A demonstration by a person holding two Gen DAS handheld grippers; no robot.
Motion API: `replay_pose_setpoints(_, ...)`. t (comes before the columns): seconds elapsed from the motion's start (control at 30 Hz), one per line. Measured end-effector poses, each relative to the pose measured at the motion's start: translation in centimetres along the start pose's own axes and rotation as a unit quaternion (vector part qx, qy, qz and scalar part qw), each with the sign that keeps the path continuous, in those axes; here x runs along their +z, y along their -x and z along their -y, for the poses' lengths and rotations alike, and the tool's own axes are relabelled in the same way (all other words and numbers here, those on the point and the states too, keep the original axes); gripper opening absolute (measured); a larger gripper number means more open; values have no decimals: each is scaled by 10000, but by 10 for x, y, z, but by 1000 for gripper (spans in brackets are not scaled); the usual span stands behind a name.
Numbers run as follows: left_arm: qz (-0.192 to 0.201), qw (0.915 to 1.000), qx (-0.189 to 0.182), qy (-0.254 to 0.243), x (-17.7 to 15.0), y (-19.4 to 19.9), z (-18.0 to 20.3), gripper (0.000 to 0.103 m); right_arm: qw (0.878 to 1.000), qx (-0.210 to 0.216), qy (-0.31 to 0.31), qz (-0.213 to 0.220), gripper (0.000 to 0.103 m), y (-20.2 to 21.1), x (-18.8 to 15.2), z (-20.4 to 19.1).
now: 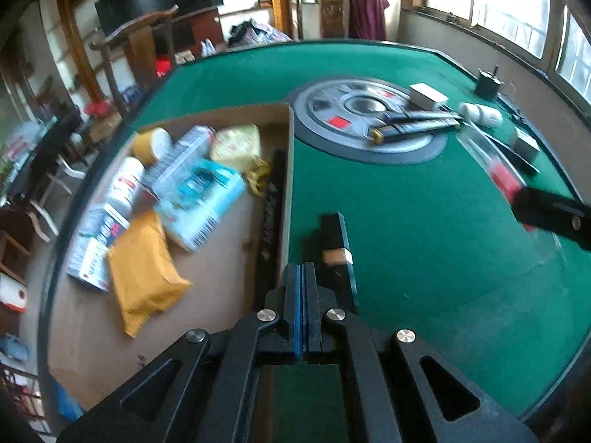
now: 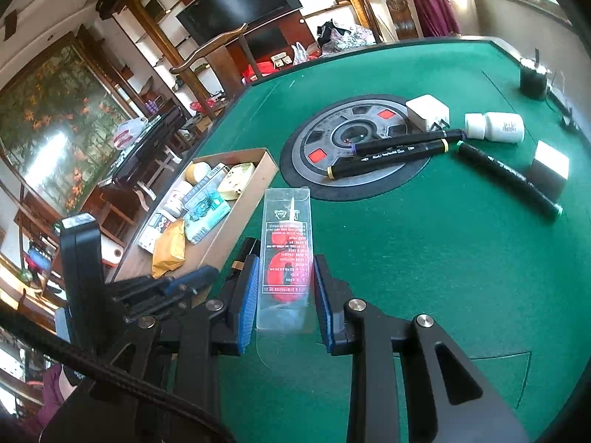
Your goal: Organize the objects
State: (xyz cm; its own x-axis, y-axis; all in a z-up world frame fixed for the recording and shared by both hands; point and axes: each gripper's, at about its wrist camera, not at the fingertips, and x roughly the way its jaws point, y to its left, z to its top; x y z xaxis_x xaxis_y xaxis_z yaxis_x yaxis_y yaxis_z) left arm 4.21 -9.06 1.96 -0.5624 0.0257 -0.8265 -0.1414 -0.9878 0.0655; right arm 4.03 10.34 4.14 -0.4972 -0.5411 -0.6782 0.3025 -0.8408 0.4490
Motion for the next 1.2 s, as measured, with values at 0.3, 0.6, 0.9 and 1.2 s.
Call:
replay_pose_setpoints(0.3, -67, 9968, 100, -784, 11, -19, 43, 61, 10000, 45, -48, -19, 26, -4, -1, 4)
replay_pose_setpoints(0.6, 6, 9958, -248, -884, 3, -24, 54, 14, 10000, 20, -81, 3, 26, -1, 2, 11)
replay_pose_setpoints(0.9, 190, 9948, -966, -259, 0, 10, 34, 14, 9999, 120, -59, -24, 26, -5, 2, 7)
replay_pose_setpoints(1.2, 507, 9945, -691, 606, 3, 60, -56, 14, 9969, 689, 211, -327, 26, -29, 14, -45)
